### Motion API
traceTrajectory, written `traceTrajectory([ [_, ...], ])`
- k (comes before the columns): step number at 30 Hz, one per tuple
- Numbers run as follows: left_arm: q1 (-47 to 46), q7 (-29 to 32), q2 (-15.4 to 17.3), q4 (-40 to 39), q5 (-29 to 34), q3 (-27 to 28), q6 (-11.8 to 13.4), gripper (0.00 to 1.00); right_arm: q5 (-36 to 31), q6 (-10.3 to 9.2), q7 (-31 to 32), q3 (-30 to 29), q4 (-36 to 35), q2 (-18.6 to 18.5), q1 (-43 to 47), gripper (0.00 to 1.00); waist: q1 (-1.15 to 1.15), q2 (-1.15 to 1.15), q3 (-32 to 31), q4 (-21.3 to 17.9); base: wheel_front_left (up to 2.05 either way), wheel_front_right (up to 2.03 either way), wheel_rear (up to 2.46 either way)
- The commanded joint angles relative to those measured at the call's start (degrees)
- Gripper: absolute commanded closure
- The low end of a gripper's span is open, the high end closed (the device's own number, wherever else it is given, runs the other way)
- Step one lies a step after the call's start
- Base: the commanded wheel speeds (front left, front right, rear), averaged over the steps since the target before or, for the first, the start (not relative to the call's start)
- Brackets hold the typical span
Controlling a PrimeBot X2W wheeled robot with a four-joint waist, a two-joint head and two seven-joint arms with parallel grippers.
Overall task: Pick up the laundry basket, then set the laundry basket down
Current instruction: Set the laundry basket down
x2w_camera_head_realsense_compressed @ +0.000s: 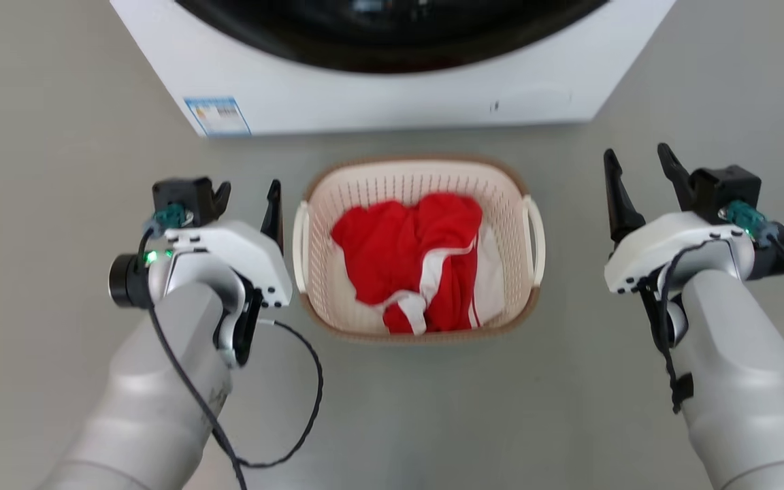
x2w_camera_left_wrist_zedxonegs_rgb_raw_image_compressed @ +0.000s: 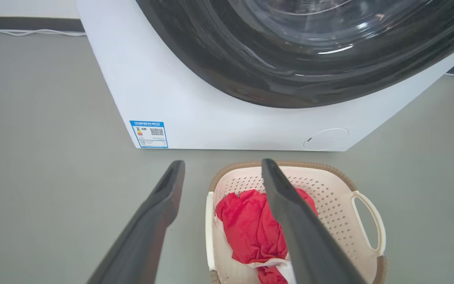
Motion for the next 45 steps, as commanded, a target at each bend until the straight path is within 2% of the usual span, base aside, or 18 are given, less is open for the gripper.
traceTrajectory([
  [1,1.9,-0.3,1.9,-2.2,1.6,3.0,0.2,0.00,-1.0,0.36,-0.8,0.6,-2.6,0.8,2.0,0.00,0.00,0.00,-4.7,0.6,0.00,0.00,0.00],
  [8,8.7,-0.3,2.1,-7.0,5.9,9.6,-0.2,0.00,-1.8,0.36,-0.8,0.1,-7.3,0.8,7.4,0.00,0.00,0.00,-10.6,1.2,0.00,0.00,0.00],
  [29,27.4,-0.3,2.5,-21.5,16.1,22.3,-1.3,0.00,-1.0,0.36,-0.8,1.2,-18.6,0.5,23.4,0.00,0.00,0.00,-22.6,2.2,0.00,0.00,0.00],
  [45,39.8,-0.3,1.3,-33.5,20.8,28.7,-1.4,0.00,-1.1,0.36,-0.8,1.6,-27.7,0.4,32.6,0.00,0.00,0.00,-24.8,1.2,0.00,0.00,0.00],
])
